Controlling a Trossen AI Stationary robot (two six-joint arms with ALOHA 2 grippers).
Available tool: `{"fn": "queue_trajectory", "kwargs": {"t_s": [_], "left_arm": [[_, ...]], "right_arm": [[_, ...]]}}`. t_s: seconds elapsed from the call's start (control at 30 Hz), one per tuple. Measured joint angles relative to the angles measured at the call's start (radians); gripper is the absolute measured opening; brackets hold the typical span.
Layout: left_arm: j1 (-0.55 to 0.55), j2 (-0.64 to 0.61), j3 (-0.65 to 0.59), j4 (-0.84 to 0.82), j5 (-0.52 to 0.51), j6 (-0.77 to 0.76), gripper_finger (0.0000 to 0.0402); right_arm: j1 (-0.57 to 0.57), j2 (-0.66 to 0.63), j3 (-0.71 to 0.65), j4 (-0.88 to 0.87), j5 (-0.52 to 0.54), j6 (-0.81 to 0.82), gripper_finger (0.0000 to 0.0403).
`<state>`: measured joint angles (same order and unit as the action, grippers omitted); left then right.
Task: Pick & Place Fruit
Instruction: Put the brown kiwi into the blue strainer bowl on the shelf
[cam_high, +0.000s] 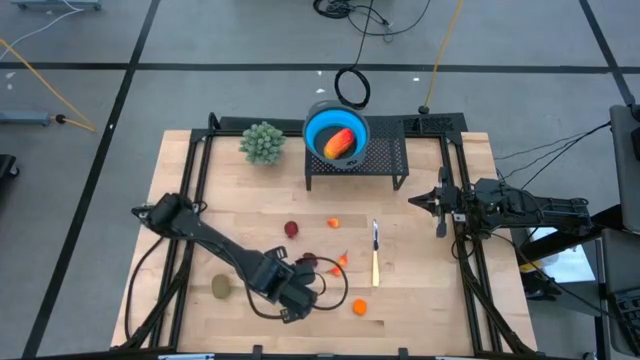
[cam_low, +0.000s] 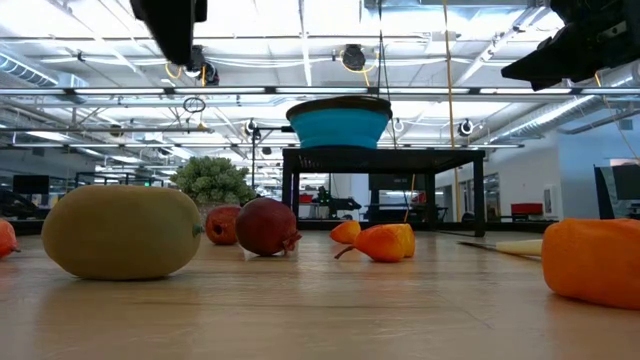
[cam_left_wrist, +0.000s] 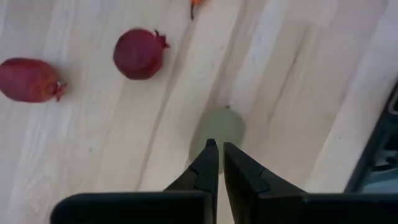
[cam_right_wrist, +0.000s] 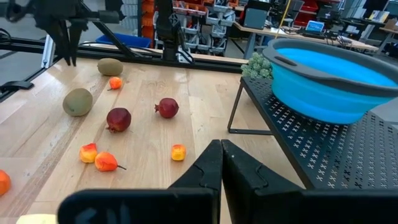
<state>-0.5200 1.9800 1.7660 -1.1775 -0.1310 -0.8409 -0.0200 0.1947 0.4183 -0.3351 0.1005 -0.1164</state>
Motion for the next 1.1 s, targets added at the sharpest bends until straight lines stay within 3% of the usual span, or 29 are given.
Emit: {"fn": "queue_trajectory", "kwargs": {"t_s": [0.23,0.73,0.93,1.1], "left_arm": [[-0.021,0.035,-0.011,0.004,-0.004,0.050,0.0082],[-0.018,0.043,-0.147,0.088,0.033,0.054,0.0276],[-0.001,0.043,-0.219,0.165,0.117,0.064,0.0317],[0.000,0.043,-0.257,0.230,0.127,0.088,0.0331]], "right_arm": [[0.000,0.000,0.000,0.000,0.000,0.000,0.0000],[0.000,0.000,0.000,-0.018,0.002,0.000,0.0000],[0.000,0.000,0.000,-0.018,0.002,0.000,0.0000],[0.000,0.000,0.000,-0.018,0.002,0.000,0.0000]]}}
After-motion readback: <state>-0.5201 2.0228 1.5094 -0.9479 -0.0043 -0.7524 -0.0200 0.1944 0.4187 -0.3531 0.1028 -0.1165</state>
